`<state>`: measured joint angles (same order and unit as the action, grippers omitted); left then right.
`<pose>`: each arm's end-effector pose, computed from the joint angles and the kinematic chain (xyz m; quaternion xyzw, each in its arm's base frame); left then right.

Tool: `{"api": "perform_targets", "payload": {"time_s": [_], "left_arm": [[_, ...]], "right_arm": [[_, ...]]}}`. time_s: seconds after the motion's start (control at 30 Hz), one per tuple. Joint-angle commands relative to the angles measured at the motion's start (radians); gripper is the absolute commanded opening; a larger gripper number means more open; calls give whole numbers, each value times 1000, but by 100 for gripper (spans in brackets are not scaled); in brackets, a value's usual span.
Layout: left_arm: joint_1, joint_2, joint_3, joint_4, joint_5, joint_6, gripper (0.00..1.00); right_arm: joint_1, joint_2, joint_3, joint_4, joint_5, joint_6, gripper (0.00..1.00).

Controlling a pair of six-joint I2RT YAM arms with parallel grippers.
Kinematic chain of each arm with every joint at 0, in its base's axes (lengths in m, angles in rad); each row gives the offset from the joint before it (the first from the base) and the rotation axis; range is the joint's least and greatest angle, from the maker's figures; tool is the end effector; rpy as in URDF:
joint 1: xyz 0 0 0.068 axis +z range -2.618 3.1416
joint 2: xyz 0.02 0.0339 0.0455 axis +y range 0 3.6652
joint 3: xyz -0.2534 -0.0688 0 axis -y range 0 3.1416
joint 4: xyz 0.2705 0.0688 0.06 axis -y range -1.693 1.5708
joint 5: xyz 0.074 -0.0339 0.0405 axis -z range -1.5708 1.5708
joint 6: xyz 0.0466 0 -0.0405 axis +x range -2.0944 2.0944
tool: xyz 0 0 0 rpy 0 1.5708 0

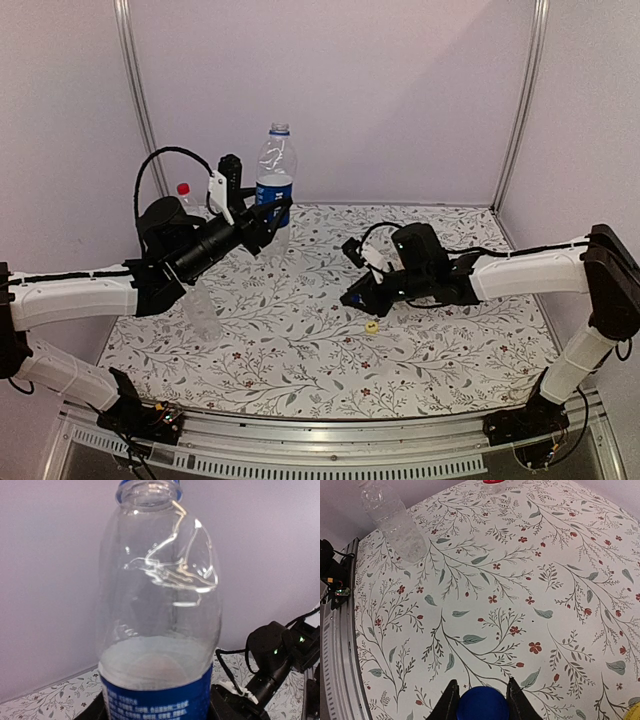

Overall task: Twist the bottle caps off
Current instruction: Place the bottle cap at the center of the board.

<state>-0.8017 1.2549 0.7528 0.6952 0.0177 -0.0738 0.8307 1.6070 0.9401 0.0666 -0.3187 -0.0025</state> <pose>0.2259 -0.2345 0.2999 0.2326 0.5916 -0.3323 0.6968 0.2431 0.2878 0.1798 -0.4211 0.7687 0.3138 0.3651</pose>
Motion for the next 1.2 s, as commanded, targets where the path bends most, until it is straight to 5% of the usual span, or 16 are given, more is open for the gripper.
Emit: {"api": "perform_targets", "payload": {"time_s": [0.0, 0.9, 1.17], "left_arm": [[14, -10, 20, 1, 4, 10, 47], [16, -2, 16, 9, 20, 4, 48], [16, -3, 16, 7, 24, 8, 48]], "right_arm": [[34, 118, 41, 61, 60, -22, 15], [77, 338, 72, 56, 190, -57, 21], [82, 350, 104, -1, 197, -70, 34]]}}
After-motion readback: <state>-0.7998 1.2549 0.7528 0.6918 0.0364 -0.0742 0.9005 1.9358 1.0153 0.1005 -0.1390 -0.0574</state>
